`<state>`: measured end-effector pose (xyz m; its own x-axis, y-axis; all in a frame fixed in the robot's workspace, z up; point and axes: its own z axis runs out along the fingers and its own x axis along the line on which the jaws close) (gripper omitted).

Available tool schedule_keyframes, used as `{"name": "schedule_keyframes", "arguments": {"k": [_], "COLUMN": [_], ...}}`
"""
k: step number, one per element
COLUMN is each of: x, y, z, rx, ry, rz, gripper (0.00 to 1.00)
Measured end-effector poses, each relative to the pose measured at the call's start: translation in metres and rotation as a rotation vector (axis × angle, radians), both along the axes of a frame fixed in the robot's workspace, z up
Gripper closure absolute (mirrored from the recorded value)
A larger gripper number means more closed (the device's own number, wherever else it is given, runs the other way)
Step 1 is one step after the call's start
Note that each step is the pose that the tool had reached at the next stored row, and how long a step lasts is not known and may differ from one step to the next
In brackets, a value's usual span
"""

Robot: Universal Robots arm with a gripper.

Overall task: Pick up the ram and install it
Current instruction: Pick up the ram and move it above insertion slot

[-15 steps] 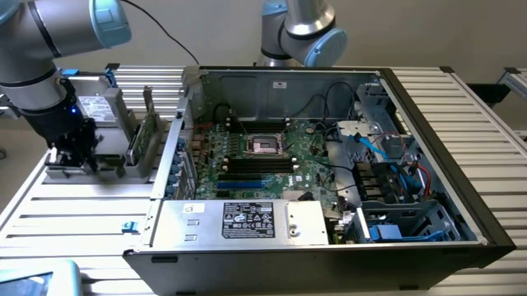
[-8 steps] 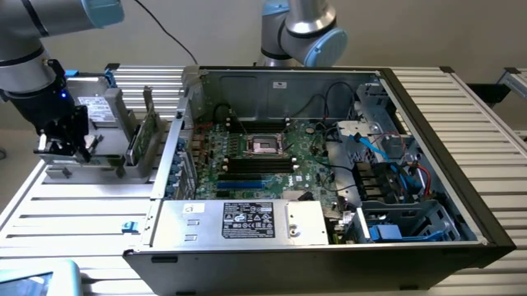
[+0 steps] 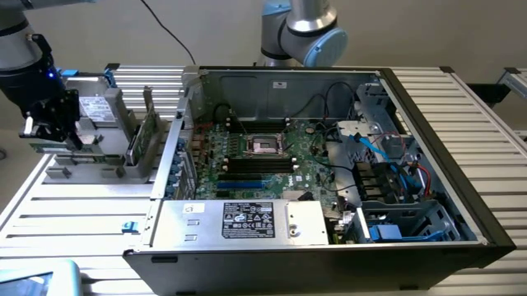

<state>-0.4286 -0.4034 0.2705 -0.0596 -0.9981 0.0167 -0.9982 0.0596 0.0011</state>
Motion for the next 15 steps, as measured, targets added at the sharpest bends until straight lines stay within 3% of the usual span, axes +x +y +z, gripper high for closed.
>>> {"name": "schedule_keyframes", "arguments": {"k": [10, 15], "x": [0.001, 0.009], "y": [0.0, -0.0003], "z": [0.0454, 0.0679], "rx": [-0.0001, 0.0], "ry": [0.0001, 0.0], "rz": [0.003, 0.003], "gripper": [0.87, 0.87]}}
